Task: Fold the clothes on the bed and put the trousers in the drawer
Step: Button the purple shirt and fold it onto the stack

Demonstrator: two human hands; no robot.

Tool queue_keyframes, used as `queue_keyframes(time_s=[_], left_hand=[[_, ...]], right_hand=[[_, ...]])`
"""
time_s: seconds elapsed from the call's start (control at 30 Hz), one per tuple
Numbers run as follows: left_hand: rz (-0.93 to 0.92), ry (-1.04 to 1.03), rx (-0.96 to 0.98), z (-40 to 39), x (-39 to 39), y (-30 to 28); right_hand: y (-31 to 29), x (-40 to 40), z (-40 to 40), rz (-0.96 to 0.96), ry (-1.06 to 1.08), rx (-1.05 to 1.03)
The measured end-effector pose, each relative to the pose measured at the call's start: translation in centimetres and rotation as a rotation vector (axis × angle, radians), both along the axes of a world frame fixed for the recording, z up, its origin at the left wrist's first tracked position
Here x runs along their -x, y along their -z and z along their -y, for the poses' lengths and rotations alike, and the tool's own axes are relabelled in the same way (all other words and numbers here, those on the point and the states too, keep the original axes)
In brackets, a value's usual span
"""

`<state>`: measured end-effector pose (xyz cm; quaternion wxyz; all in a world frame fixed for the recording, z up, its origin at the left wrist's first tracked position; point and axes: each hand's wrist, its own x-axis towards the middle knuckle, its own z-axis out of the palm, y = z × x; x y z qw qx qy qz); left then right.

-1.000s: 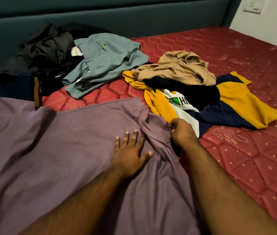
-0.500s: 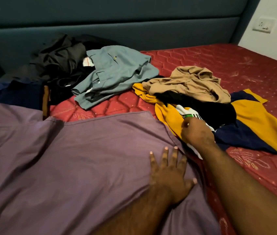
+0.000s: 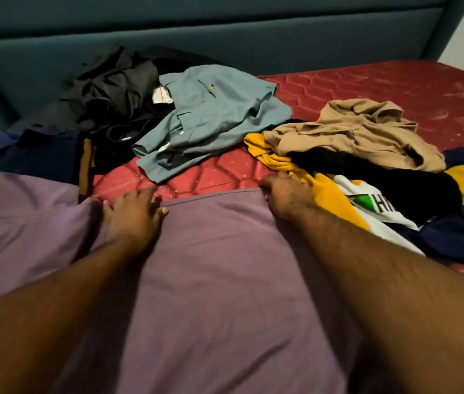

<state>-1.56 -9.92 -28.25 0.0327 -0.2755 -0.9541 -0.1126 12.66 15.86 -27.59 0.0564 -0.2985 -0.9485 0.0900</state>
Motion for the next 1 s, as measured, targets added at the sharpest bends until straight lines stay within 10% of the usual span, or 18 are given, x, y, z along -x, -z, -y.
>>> queue_keyframes(time_s=[0.47, 0.6, 0.77, 1.0], left_hand=[[-0.248, 0.209, -0.031, 0.8, 2.5, 0.1], [0.032, 0.46, 0.016, 2.0, -8.5, -0.5], [0.159, 0.339, 0.136, 3.3, -18.0, -0.4], [0.256, 0.513, 0.301, 3.6, -28.3, 0.8]], right_hand=[[-0.6, 1.5, 3.7, -0.255, 0.12, -0.281], [-0.4, -9.5, 8.4, -0.374, -0.013, -0.038], [-1.3, -20.9, 5.3, -0.185, 0.53, 0.312], [-1.5, -24.0, 8.3, -0.134, 0.659, 0.717]])
